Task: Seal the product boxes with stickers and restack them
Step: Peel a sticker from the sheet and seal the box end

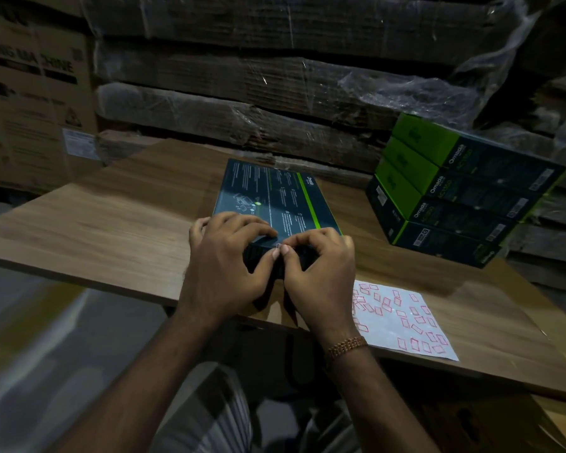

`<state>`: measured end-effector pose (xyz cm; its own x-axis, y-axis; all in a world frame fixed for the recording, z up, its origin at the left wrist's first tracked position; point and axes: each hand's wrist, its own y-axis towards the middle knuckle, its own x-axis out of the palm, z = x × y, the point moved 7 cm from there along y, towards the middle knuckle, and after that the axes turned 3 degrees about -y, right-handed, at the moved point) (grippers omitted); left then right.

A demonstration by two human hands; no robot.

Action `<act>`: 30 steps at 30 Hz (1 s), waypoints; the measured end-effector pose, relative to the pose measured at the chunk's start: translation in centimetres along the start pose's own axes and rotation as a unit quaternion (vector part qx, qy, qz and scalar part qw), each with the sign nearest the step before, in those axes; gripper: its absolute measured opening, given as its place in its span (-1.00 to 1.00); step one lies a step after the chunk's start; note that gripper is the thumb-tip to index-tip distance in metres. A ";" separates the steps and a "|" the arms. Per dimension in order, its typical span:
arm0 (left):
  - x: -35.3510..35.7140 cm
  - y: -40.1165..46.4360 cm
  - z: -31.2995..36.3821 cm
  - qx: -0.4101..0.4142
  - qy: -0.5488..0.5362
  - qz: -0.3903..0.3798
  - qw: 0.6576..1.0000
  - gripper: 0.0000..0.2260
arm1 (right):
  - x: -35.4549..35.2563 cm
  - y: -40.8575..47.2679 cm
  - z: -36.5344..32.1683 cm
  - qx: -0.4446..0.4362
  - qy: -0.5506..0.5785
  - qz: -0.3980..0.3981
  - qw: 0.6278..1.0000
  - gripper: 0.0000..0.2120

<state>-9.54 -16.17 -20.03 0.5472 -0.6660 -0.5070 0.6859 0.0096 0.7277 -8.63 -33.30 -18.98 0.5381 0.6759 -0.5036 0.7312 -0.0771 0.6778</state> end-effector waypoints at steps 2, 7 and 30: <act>0.0 0.0 0.0 0.000 0.000 0.000 1.000 -0.70 | 0.0 -0.1 0.0 -0.001 0.002 0.007 1.000 -0.98; 0.0 0.0 0.1 0.000 0.003 0.002 1.000 -0.70 | 0.2 -0.2 0.0 -0.005 -0.003 0.012 1.000 -0.95; 0.2 0.1 0.0 -0.008 0.013 0.004 1.000 -0.73 | -0.7 -1.5 -1.3 -0.146 -0.039 0.016 0.988 -0.81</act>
<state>-9.33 -16.26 -20.03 0.5642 -0.6467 -0.5133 0.6896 0.0273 0.7236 -10.66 -32.70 -18.89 0.5986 0.6167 -0.5113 0.5668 0.1250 0.8143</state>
